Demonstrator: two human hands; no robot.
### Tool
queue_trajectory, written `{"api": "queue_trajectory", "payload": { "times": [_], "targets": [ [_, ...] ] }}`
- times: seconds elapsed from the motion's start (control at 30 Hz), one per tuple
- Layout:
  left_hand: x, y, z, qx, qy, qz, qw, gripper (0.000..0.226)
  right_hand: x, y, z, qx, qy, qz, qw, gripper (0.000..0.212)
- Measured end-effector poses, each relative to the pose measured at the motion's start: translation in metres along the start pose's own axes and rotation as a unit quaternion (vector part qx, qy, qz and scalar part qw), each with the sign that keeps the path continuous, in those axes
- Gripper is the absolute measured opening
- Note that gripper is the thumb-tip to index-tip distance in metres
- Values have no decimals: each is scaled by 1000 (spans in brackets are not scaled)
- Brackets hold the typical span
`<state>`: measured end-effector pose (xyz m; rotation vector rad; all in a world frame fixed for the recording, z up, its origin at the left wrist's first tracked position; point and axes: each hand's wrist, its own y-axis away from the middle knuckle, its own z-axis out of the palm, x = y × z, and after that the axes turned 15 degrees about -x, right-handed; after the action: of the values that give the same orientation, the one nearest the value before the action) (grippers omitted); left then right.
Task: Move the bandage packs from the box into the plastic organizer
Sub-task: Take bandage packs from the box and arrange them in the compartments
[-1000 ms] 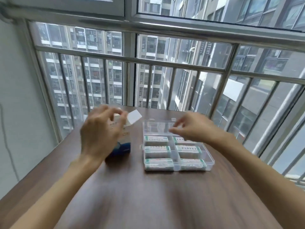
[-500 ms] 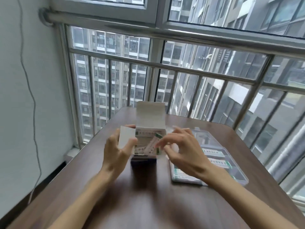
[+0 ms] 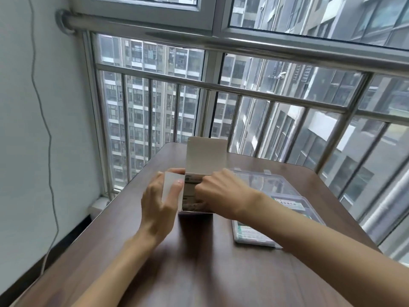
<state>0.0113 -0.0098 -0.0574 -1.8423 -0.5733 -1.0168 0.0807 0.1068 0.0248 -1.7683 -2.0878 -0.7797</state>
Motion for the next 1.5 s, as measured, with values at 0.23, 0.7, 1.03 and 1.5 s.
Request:
{"api": "queue_trajectory", "payload": {
  "times": [0.23, 0.7, 1.03, 1.5],
  "targets": [
    [-3, -7, 0, -29, 75, -45, 996, 32, 9, -8, 7, 18, -158, -6, 987, 17],
    [8, -37, -6, -64, 85, -143, 984, 28, 40, 27, 20, 1, -797, -70, 599, 22],
    [65, -25, 40, -61, -192, 126, 971, 37, 70, 85, 64, -7, -763, -8, 646, 27],
    [70, -20, 152, -383, -259, -11, 886, 10, 97, 162, 153, 20, -642, 134, 755, 13]
  ]
}}
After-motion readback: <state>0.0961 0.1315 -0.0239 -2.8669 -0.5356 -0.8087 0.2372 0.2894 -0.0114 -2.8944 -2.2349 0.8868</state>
